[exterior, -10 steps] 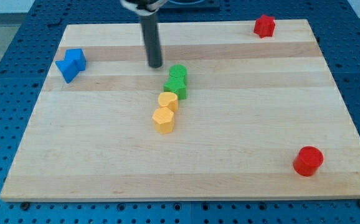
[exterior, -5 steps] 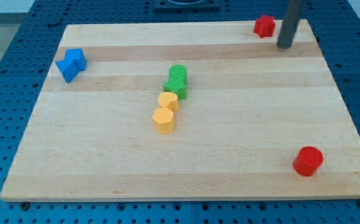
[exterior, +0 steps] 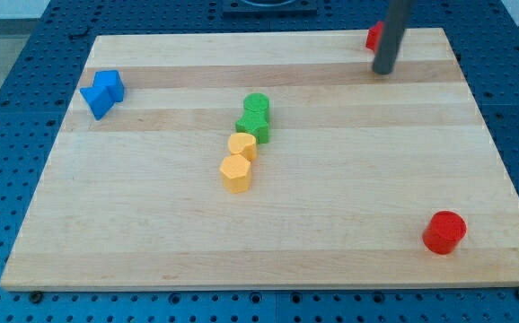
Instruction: Move your arm to separate green circle and green star
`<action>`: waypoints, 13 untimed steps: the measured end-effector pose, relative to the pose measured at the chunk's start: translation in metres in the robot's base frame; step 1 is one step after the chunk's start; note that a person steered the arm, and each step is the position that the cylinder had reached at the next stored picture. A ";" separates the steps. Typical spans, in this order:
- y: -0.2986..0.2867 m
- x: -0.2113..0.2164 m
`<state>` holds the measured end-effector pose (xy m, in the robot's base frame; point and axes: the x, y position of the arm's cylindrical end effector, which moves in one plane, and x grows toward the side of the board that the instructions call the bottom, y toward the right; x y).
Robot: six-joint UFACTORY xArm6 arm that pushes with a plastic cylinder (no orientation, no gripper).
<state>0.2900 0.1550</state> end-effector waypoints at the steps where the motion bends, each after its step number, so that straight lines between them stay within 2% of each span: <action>1: -0.041 0.005; 4: -0.072 0.014; 7: -0.074 0.017; 10: -0.106 0.091; 13: -0.213 0.104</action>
